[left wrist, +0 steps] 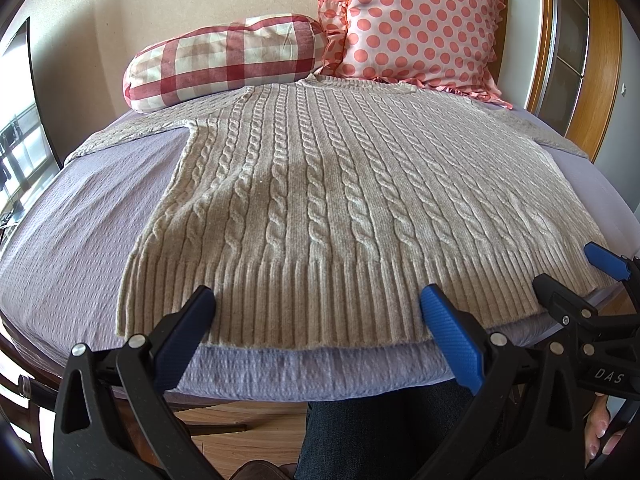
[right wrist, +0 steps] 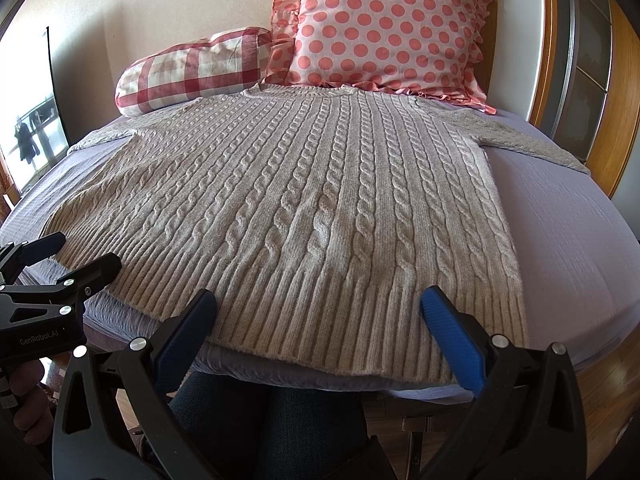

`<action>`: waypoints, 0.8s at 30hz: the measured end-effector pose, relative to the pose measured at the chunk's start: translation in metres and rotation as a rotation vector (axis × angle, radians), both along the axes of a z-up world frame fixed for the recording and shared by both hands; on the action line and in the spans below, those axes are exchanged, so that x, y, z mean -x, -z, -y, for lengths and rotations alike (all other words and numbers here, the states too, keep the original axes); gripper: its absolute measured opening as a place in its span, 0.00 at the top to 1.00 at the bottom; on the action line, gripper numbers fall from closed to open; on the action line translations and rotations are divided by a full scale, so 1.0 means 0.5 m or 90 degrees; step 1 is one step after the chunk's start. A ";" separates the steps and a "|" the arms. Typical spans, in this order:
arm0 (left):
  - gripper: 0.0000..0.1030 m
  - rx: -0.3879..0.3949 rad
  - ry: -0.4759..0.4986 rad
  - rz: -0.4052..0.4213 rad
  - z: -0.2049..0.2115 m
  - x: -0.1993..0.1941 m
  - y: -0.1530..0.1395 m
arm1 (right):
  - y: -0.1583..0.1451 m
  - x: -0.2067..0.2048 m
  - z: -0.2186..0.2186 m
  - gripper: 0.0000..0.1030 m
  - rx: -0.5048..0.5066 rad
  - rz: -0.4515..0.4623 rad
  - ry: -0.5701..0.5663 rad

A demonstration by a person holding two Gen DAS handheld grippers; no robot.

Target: Fold small clothes

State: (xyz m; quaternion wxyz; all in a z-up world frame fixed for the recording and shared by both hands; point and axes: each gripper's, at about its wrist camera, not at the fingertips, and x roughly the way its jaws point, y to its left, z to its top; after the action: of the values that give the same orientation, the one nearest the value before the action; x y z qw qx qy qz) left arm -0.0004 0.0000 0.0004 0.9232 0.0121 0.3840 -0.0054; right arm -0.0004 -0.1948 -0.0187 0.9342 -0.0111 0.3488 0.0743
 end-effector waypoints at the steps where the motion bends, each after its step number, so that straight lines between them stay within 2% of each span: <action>1: 0.02 0.000 0.000 0.000 0.000 0.000 0.000 | 0.000 0.000 0.000 0.01 0.000 0.000 0.000; 12: 0.02 0.000 0.000 0.000 0.000 0.000 0.000 | 0.006 -0.004 -0.003 0.01 -0.002 0.007 0.001; 15: 0.02 0.000 0.000 0.001 0.000 0.000 0.000 | 0.008 0.004 0.003 0.01 -0.010 0.036 -0.007; 18: 0.02 -0.004 0.004 0.010 0.000 0.002 0.001 | 0.011 0.016 0.018 0.01 -0.023 0.076 -0.049; 20: 0.02 -0.014 0.011 0.004 0.006 0.001 -0.002 | -0.007 -0.007 0.054 0.01 -0.054 0.074 -0.037; 22: 0.02 -0.017 0.024 -0.012 0.008 -0.009 -0.007 | -0.051 -0.037 0.136 0.01 -0.118 0.096 0.009; 24: 0.02 -0.010 0.028 -0.002 -0.006 -0.023 -0.028 | -0.100 -0.079 0.238 0.01 -0.169 0.113 0.069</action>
State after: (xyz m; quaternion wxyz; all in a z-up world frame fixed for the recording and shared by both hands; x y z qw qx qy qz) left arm 0.0110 0.0031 0.0145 0.9223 0.0280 0.3848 -0.0227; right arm 0.0391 -0.3136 0.0311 0.9573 0.1249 0.2519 0.0679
